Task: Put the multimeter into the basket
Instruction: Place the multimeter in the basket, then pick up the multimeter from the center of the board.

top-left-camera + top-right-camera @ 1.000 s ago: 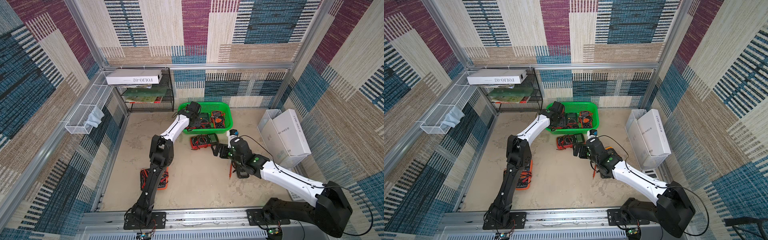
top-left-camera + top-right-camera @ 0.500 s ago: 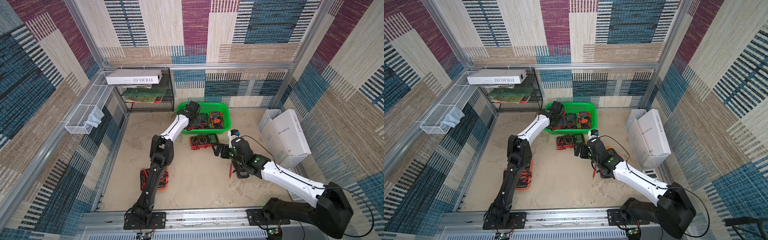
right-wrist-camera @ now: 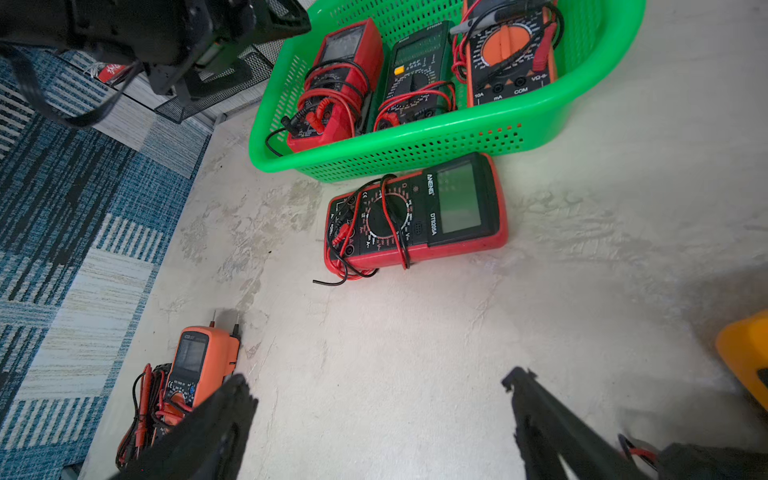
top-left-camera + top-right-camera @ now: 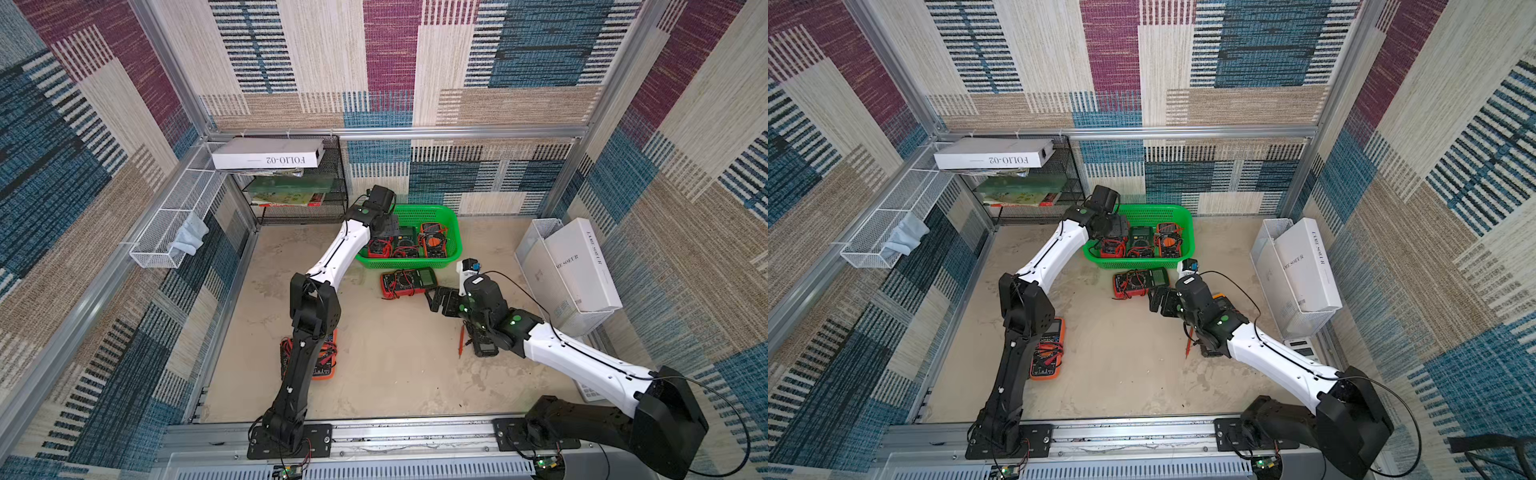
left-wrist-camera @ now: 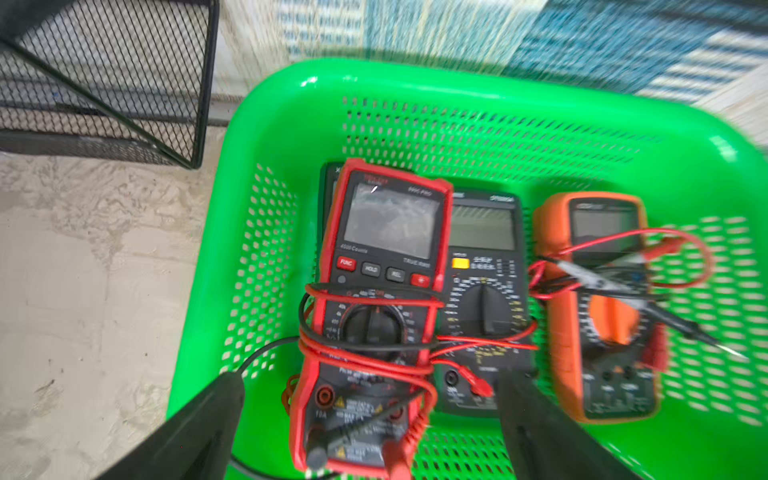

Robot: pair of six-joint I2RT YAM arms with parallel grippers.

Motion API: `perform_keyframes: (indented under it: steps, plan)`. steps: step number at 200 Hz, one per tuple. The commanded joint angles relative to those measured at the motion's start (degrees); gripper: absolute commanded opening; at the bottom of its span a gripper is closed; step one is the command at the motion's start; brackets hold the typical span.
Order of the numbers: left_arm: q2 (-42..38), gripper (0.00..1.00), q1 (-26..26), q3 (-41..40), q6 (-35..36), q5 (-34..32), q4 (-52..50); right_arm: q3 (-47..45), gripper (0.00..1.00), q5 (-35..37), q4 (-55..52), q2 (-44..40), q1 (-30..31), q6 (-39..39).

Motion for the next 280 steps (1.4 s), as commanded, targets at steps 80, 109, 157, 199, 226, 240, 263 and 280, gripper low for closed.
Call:
perform_keyframes:
  steps: [80, 109, 157, 199, 226, 240, 263, 280]
  plan:
    - [-27.3, 1.0, -0.9, -35.3, 1.7, 0.8, 11.1, -1.4, 1.0, -0.2, 1.8, -1.3, 0.1, 0.1]
    - [-35.5, 1.0, -0.9, -46.9, 1.0, 0.8, 10.9, -2.0, 0.99, -0.2, 1.4, -2.3, 0.2, -0.1]
    - [-47.3, 1.0, -0.8, -65.1, 0.4, -1.0, 8.7, -3.0, 1.0, 0.0, -0.1, -3.7, 0.8, -0.5]
    - [-55.9, 1.0, -0.3, -78.0, -5.3, -3.0, 7.4, -4.7, 1.0, -1.0, -0.6, -5.2, 2.1, -0.1]
    - [-59.9, 1.0, -0.1, -84.5, -8.9, -3.7, 7.8, -5.1, 1.0, -1.4, -1.9, -5.4, 2.9, 0.2]
    - [-61.4, 1.0, 0.2, -87.6, -10.3, -3.8, 8.2, -5.2, 1.0, -1.5, -2.0, -5.5, 3.2, 0.3]
    - [-63.2, 1.0, 0.6, -91.4, -12.2, -4.1, 8.7, -5.3, 1.0, -1.7, -1.9, -5.3, 3.8, 0.5]
    - [-64.6, 1.0, 1.1, -93.7, -13.2, -4.6, 9.2, -5.4, 1.0, -1.9, -1.4, -4.8, 4.1, 0.7]
